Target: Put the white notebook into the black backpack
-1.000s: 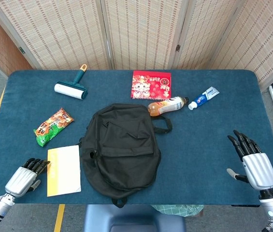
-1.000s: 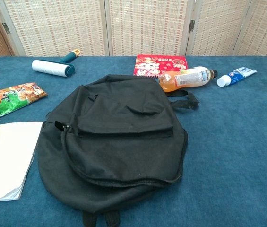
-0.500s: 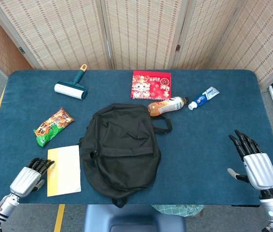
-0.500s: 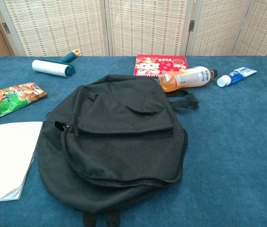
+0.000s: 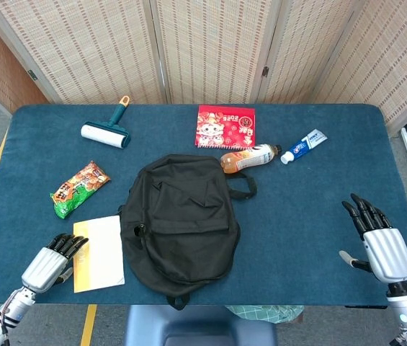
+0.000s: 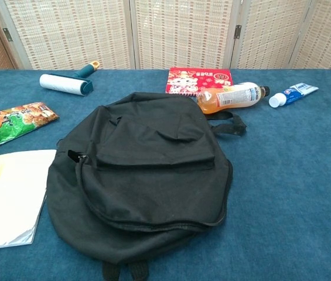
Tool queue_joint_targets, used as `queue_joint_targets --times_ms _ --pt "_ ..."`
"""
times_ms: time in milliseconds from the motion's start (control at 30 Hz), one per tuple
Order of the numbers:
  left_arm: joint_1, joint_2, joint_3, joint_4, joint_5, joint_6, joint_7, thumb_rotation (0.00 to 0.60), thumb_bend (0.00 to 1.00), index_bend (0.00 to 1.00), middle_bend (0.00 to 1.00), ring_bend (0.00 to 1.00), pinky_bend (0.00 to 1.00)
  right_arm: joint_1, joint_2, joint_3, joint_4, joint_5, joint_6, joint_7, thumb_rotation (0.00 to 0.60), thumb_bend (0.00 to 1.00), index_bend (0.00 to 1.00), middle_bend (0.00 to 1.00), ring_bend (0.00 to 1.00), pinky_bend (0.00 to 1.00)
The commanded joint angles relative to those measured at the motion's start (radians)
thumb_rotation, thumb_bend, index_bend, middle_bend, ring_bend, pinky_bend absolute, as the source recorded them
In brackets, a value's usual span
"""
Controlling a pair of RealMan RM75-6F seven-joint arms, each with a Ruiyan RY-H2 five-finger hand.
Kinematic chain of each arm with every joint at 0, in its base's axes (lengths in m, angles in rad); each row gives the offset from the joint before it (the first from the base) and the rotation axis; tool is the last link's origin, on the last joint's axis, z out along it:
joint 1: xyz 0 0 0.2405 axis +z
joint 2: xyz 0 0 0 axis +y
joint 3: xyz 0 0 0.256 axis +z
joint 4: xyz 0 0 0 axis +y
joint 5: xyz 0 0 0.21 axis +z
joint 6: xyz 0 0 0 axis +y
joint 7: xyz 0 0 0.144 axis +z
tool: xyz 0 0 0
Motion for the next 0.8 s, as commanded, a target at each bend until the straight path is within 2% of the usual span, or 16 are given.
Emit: queue_joint_targets --times_ms 33,267,400,633,800 --pt "-0.005 -0.006 0.001 0.002 0.001 0.001 -0.006 0.597 0.34 0.13 0.19 0.18 0.20 0.000 0.000 0.000 0.000 0.001 0.001 0.001 0.600 0.00 0.00 0.00 0.07 0.14" --pt "-0.017 -0.023 0.002 0.013 0.002 0.021 -0.018 0.598 0.28 0.12 0.19 0.18 0.20 -0.003 0.000 0.000 -0.001 0.002 0.003 0.001 0.600 0.00 0.00 0.00 0.07 0.14" --pt "-0.020 -0.032 0.003 0.018 0.002 0.025 -0.032 0.600 0.28 0.12 0.19 0.18 0.20 -0.003 -0.001 0.000 -0.002 0.004 0.002 -0.002 0.600 0.00 0.00 0.00 0.07 0.14" --pt "-0.027 -0.045 0.006 0.030 0.002 0.022 -0.055 0.599 0.42 0.13 0.19 0.19 0.21 -0.003 -0.001 0.000 -0.007 0.006 0.002 -0.009 0.600 0.00 0.00 0.00 0.07 0.14" --pt "-0.034 -0.048 0.006 0.037 0.001 0.018 -0.056 0.600 0.45 0.13 0.19 0.19 0.21 -0.004 -0.002 0.001 -0.008 0.010 0.001 -0.012 0.600 0.00 0.00 0.00 0.07 0.14"
